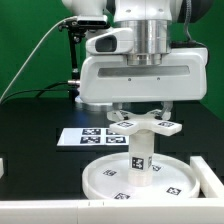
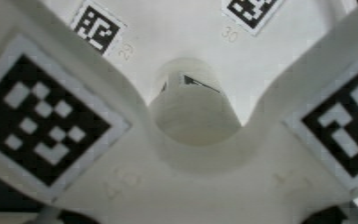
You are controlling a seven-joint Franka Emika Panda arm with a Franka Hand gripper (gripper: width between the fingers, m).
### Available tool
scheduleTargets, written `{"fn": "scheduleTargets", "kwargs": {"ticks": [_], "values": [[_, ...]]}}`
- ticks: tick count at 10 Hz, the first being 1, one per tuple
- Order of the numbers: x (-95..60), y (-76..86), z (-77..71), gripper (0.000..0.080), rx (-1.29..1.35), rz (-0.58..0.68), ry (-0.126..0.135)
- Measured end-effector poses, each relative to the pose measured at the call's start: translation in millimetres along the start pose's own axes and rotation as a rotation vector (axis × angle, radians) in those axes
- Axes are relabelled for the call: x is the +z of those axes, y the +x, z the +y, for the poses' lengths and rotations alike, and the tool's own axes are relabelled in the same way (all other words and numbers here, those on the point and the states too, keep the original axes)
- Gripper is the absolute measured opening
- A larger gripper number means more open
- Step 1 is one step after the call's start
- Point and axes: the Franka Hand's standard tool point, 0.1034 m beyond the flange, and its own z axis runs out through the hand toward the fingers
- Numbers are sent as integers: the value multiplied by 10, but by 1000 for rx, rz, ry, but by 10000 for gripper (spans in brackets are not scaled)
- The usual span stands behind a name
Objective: Assemble round table
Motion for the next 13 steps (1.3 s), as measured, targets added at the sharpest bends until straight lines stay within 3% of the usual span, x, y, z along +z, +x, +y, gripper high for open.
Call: {"fn": "scheduleTargets", "kwargs": {"ticks": [5,9,10,13], "values": [[0,-1,1,455,17,0,1],[11,-3,6,455,547,17,41],[11,-13,8,455,724,21,61],[11,-13,8,455,929,13,66]]}}
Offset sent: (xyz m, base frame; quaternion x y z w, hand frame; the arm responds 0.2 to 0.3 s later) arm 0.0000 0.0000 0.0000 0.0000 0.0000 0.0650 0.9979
